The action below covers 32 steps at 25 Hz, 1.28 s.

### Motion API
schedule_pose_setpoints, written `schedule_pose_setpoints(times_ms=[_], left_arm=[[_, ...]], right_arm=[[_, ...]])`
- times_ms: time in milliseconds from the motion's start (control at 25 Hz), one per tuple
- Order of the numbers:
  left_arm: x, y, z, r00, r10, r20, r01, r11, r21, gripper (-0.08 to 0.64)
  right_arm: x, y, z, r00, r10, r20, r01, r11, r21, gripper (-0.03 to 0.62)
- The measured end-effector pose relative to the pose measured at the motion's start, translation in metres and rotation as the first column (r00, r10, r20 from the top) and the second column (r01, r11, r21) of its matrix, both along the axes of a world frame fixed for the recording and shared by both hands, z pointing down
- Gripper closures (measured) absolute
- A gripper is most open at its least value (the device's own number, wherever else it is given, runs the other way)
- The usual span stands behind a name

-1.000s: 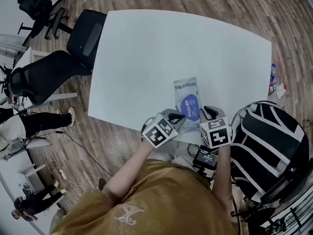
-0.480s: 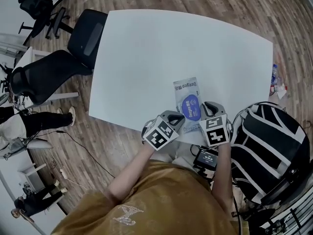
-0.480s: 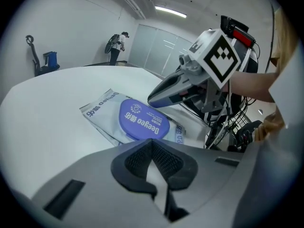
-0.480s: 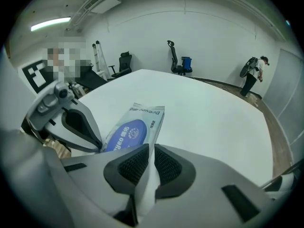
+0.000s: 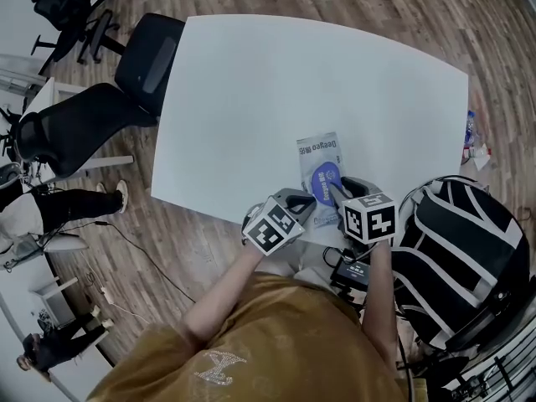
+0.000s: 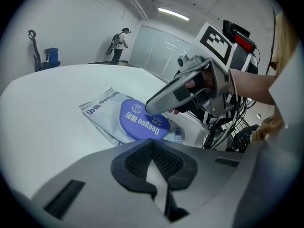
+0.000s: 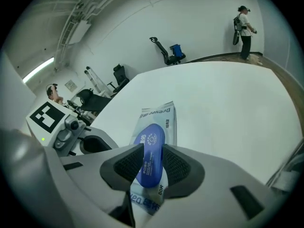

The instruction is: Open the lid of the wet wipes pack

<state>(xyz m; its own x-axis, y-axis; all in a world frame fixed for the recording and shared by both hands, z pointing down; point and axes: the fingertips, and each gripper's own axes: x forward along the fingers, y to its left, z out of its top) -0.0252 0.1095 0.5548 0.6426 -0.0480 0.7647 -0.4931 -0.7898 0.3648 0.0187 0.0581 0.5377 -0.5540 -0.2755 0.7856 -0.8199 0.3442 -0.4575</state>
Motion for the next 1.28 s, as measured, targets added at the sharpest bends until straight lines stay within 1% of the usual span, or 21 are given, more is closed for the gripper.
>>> schedule_pose_setpoints(times_ms=[80, 120, 240, 320, 400, 520, 560, 640, 720, 800, 920, 1000, 1120, 1200, 1280], left_arm=[[0.001, 0.0, 0.0, 1.0, -0.007, -0.009, 0.007, 1.0, -0.006, 0.557], [0.002, 0.0, -0.001, 1.0, -0.009, -0.013, 0.009, 1.0, -0.009, 0.557], [0.002, -0.002, -0.002, 1.0, -0.016, -0.025, 0.016, 1.0, -0.006, 0.557], [0.001, -0.005, -0.004, 0.998, -0.037, -0.045, 0.037, 0.999, -0.003, 0.557], [-0.001, -0.012, -0.011, 0.991, -0.096, -0.098, 0.095, 0.995, -0.019, 0.557], [-0.009, -0.028, -0.027, 0.958, -0.217, -0.185, 0.21, 0.976, -0.059, 0.557], [-0.014, -0.034, -0.032, 0.949, -0.243, -0.2, 0.236, 0.97, -0.06, 0.557], [-0.021, -0.046, -0.042, 0.941, -0.267, -0.209, 0.265, 0.964, -0.036, 0.557], [-0.026, -0.058, -0.05, 0.942, -0.266, -0.203, 0.273, 0.962, 0.006, 0.556], [-0.026, -0.067, -0.059, 0.946, -0.25, -0.204, 0.263, 0.964, 0.039, 0.557], [-0.016, -0.072, -0.076, 0.939, -0.235, -0.25, 0.255, 0.966, 0.05, 0.556], [-0.008, -0.072, -0.082, 0.938, -0.215, -0.273, 0.237, 0.97, 0.05, 0.557], [-0.003, -0.064, -0.078, 0.956, -0.162, -0.245, 0.185, 0.98, 0.072, 0.557], [-0.004, -0.062, -0.075, 0.959, -0.156, -0.235, 0.179, 0.981, 0.078, 0.556], [-0.005, -0.063, -0.074, 0.958, -0.162, -0.237, 0.184, 0.98, 0.076, 0.556]], right_arm=[[0.0, 0.002, 0.004, 1.0, 0.008, -0.023, -0.009, 1.0, -0.013, 0.485], [0.001, 0.003, 0.004, 1.0, 0.012, -0.021, -0.012, 1.0, -0.016, 0.485], [0.0, 0.005, -0.006, 0.999, 0.023, 0.044, -0.022, 0.999, -0.038, 0.485], [-0.003, 0.009, -0.014, 0.996, 0.001, 0.084, 0.004, 0.998, -0.055, 0.486], [-0.008, 0.014, -0.021, 0.995, -0.041, 0.093, 0.047, 0.997, -0.059, 0.486], [-0.017, 0.017, -0.03, 0.993, -0.079, 0.087, 0.082, 0.996, -0.039, 0.486], [-0.02, 0.018, -0.034, 0.992, -0.088, 0.091, 0.091, 0.995, -0.029, 0.486], [-0.03, 0.021, -0.043, 0.985, -0.13, 0.113, 0.13, 0.991, 0.003, 0.486], [-0.043, 0.026, -0.05, 0.973, -0.184, 0.14, 0.181, 0.983, 0.032, 0.486], [-0.054, 0.03, -0.052, 0.966, -0.218, 0.14, 0.214, 0.976, 0.046, 0.486], [-0.068, 0.039, -0.049, 0.956, -0.269, 0.115, 0.264, 0.963, 0.055, 0.486], [-0.074, 0.042, -0.047, 0.954, -0.276, 0.118, 0.271, 0.961, 0.055, 0.486], [-0.079, 0.045, -0.045, 0.95, -0.289, 0.117, 0.285, 0.957, 0.046, 0.486], [-0.08, 0.046, -0.044, 0.947, -0.3, 0.113, 0.297, 0.954, 0.043, 0.486], [-0.078, 0.046, -0.042, 0.949, -0.295, 0.112, 0.292, 0.956, 0.04, 0.486]])
